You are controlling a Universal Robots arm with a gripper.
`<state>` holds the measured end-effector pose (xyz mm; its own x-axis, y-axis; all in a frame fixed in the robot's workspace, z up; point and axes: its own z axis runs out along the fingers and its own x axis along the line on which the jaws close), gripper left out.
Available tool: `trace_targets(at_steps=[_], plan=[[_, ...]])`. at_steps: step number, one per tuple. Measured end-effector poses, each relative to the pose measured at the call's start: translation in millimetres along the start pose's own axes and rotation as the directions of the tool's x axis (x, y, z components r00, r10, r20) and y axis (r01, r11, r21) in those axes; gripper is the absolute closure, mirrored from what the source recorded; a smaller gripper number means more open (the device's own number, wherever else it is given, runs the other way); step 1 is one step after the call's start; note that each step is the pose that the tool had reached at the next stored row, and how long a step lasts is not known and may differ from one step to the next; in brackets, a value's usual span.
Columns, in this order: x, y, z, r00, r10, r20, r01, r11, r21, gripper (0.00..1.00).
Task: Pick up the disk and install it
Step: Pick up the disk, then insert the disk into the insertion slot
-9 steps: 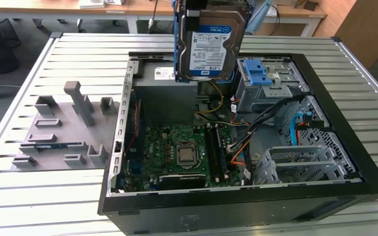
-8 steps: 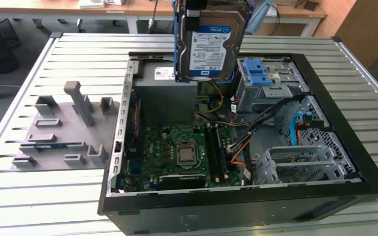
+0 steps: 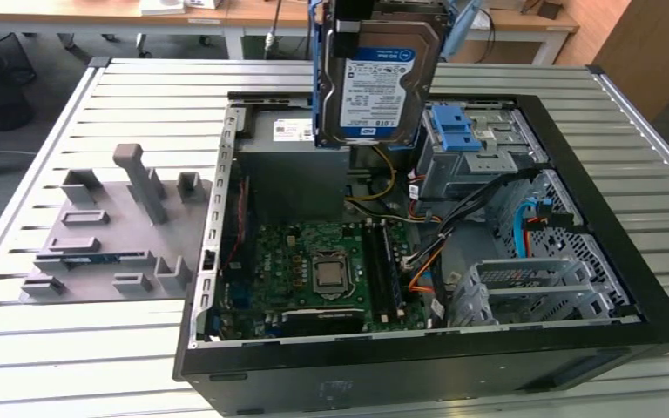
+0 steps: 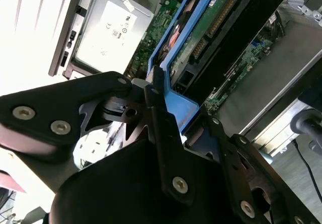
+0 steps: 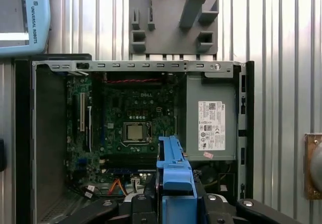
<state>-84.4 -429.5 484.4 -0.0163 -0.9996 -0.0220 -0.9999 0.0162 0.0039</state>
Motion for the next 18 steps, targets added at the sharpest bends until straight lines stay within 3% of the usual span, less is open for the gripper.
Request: trace_targets(at_steps=[5,6,18], plan=[[11.7,-0.4,0.0,1.0,0.0,0.0,0.0,1.0,0.0009,0.64],[17.7,-1.6,0.4,1.0,0.0,0.0001,0.0,1.0,0.0011,0.64],[17.7,-1.9,0.3,1.0,0.0,0.0,0.0,1.0,0.0009,0.64]])
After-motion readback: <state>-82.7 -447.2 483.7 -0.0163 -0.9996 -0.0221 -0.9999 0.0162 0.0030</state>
